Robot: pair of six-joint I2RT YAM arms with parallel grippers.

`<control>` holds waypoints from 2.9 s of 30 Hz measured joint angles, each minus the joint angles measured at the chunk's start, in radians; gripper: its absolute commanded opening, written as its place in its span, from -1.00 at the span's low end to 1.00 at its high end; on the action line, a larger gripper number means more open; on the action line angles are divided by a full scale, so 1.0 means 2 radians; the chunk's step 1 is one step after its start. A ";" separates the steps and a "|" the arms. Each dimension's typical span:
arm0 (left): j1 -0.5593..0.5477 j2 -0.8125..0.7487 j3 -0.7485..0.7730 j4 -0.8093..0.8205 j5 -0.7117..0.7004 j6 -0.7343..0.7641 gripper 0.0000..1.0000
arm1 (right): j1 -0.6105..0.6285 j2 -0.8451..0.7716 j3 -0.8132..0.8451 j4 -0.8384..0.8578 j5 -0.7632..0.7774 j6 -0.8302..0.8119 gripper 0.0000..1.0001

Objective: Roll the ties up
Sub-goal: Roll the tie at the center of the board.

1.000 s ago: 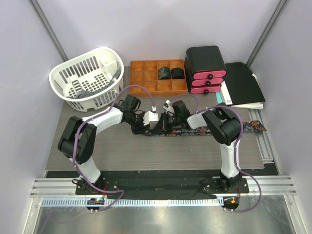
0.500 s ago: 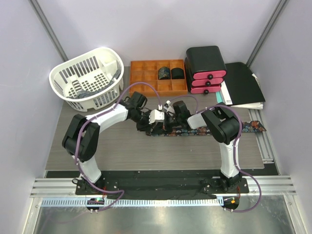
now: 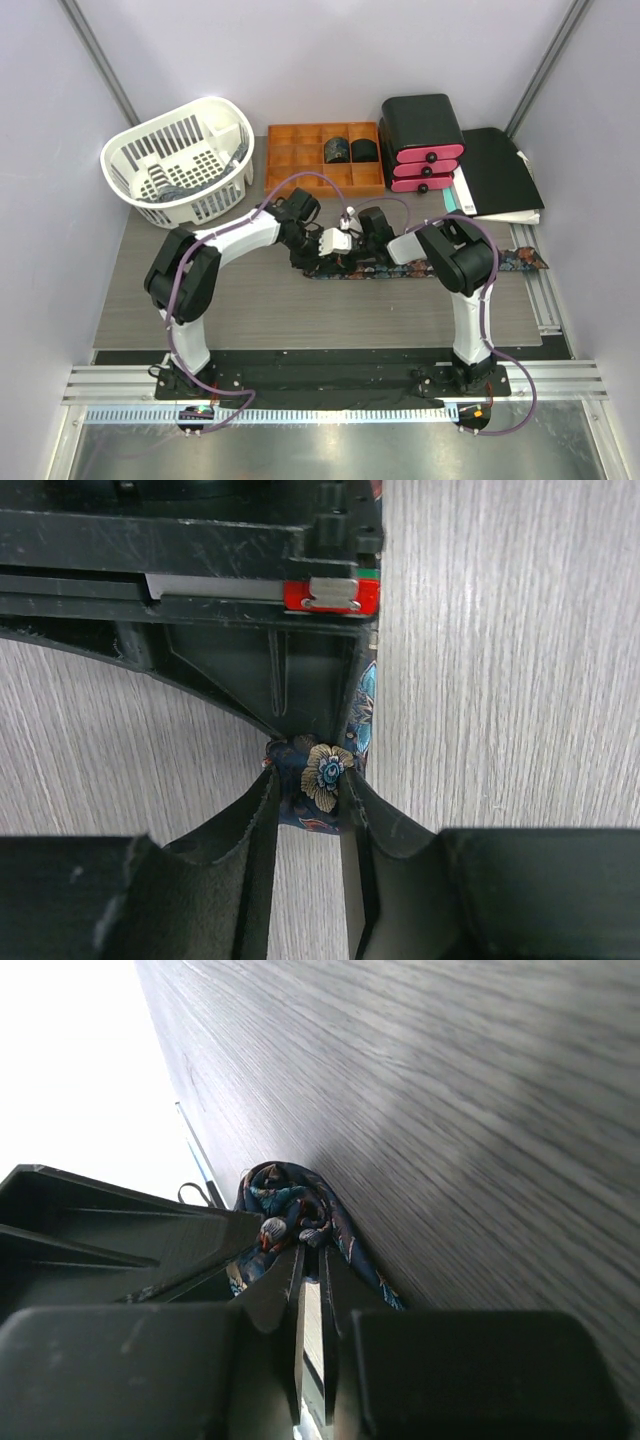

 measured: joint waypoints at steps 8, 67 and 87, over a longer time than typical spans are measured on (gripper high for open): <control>-0.018 0.024 0.032 -0.023 -0.038 -0.026 -0.48 | -0.003 -0.011 -0.003 -0.020 0.008 0.006 -0.57; -0.084 0.052 0.036 0.053 -0.063 -0.194 -0.38 | -0.075 -0.094 -0.111 -0.021 -0.018 -0.007 -0.39; -0.044 -0.020 -0.115 0.218 0.035 -0.290 0.72 | -0.101 -0.077 -0.104 -0.039 -0.066 -0.047 -0.98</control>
